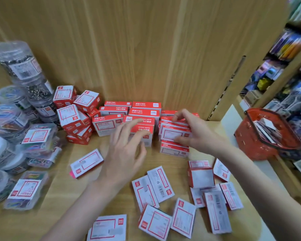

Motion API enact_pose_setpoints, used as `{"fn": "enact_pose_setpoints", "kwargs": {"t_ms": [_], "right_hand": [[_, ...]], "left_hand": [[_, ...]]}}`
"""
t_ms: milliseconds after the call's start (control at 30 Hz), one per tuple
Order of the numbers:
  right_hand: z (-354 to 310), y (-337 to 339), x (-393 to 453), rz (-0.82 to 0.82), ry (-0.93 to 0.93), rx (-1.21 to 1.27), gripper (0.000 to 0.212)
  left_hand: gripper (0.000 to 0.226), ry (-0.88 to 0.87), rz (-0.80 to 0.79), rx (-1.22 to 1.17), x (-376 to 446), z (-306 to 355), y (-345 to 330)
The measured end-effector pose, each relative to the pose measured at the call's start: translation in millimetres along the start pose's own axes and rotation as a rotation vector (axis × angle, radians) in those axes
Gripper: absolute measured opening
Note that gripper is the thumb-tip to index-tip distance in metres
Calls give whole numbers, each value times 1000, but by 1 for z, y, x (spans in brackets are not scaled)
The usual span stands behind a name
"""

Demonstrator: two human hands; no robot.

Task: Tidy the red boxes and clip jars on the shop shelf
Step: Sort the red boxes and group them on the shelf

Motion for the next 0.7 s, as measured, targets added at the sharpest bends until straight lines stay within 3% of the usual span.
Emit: {"fn": "enact_pose_setpoints", "kwargs": {"t_ms": [167, 267, 333, 567, 700], "right_hand": [[-4, 15, -17, 21, 32, 54, 47], [-10, 13, -33, -151, 49, 119, 42], [-10, -1, -36, -223, 62, 37, 41], [8, -24, -22, -86, 134, -500, 50], [8, -24, -25, -53, 138, -492, 50]], "left_hand": [[29, -33, -26, -55, -3, 11, -2], [32, -23, -101, -109, -9, 9, -10], [33, -25, -145, -145, -11, 9, -17], [28, -15, -74, -95, -8, 7, -17], [27, -38, -77, -103, -11, 7, -19]]}}
Point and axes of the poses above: each hand's wrist, its own x-axis towards the middle knuckle, its own y-axis out of the back of the hand, z = x × y, the point moved 4 cm from there along x, towards the middle knuckle, and after that the axes turned 4 degrees about -z, right-handed, at the moved point
